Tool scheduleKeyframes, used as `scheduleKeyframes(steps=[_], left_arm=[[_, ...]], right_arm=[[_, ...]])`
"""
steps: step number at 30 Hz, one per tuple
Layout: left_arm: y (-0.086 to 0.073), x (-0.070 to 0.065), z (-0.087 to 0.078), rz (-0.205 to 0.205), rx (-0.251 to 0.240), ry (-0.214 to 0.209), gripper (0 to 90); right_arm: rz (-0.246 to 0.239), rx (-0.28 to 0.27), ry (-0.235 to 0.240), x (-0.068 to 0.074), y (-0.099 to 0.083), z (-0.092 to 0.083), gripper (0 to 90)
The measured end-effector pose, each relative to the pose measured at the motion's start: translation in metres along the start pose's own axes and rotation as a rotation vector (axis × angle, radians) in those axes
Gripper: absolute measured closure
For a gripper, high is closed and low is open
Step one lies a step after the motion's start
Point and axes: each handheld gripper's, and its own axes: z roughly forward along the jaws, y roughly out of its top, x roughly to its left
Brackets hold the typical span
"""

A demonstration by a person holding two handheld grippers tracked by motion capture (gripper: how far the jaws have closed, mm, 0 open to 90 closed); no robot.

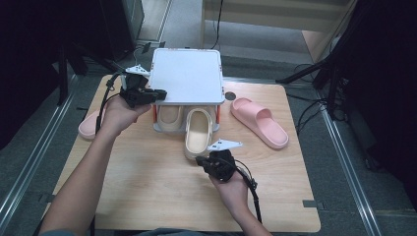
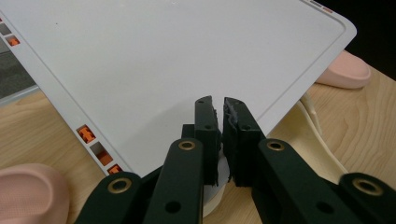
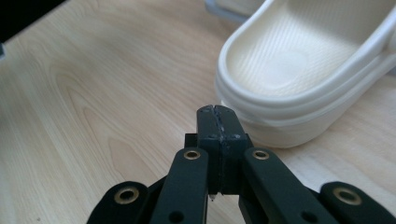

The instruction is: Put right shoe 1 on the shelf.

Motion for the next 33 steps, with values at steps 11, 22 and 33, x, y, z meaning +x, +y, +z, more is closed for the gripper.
scheduleKeyframes(steps=[11, 22, 33], left_arm=[[-0.005, 0.002, 0.0, -0.023, -0.032, -0.003, 85.9], [-0.002, 0.0, 0.0, -0.024, -0.011, 0.012, 86.9], [-0.001, 0.0, 0.0, -0.043, -0.005, 0.005, 86.9]], right_arm=[[-0.013, 0.006, -0.06, -0.017, 0.007, 0.014, 90.0], [-0.032, -0.019, -0.077, -0.029, 0.03, 0.027, 90.0], [-0.044, -0.011, -0.09, -0.036, 0.042, 0.033, 90.0]])
